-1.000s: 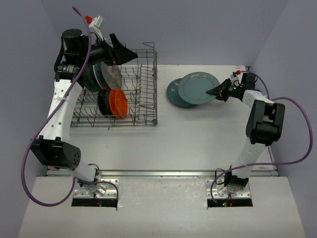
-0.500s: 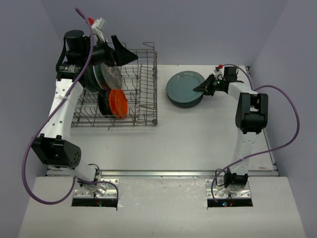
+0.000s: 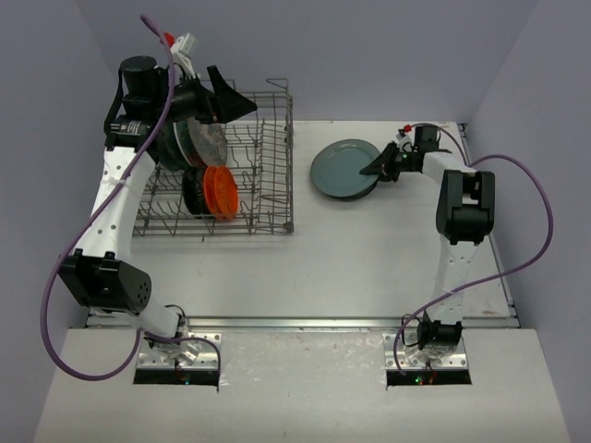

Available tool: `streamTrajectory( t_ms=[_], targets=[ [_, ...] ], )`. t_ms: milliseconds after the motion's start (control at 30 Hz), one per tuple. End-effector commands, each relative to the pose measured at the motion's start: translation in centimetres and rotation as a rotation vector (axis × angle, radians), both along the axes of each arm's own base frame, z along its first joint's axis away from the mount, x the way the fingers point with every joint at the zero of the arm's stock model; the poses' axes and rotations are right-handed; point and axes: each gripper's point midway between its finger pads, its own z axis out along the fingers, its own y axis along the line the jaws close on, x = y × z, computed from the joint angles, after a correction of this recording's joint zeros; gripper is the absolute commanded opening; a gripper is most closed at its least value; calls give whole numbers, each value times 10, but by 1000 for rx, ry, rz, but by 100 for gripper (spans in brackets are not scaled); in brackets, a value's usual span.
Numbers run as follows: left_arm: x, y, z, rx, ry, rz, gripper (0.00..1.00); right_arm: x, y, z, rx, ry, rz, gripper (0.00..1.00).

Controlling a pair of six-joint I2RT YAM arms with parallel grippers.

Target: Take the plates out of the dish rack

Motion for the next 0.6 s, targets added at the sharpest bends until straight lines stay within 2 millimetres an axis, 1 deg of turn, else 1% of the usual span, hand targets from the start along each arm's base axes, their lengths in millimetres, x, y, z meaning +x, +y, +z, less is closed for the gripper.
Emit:
streamTrajectory(
  t_ms=[0, 67, 133, 300, 367, 433, 467, 500, 567],
  targets=[
    [1, 1, 8, 1, -40, 3, 100, 18, 3, 26, -88, -125, 54, 34],
    [1, 2, 8, 0, -38, 8, 100, 16, -2, 21, -138, -108, 41, 39],
    [2, 2, 6, -2, -31, 14, 100, 18, -8, 22, -187, -118, 32, 41],
    [2, 2, 6, -7, -31, 14, 100, 19, -13, 18, -294, -115, 26, 43],
    [1, 2, 6, -7, -29, 12, 100, 20, -16, 16, -367, -114, 32, 45],
    [1, 2, 6, -7, -29, 12, 100, 23, -23, 16, -446, -118, 33, 46],
    [1, 2, 6, -7, -28, 12, 100, 22, -23, 14, -481, -111, 39, 46],
    [1, 2, 6, -7, -28, 12, 100, 20, -18, 13, -515, -104, 57, 48],
    [1, 1, 6, -7, -28, 10, 100, 21, -19, 14, -587, -117, 64, 54]
  ],
)
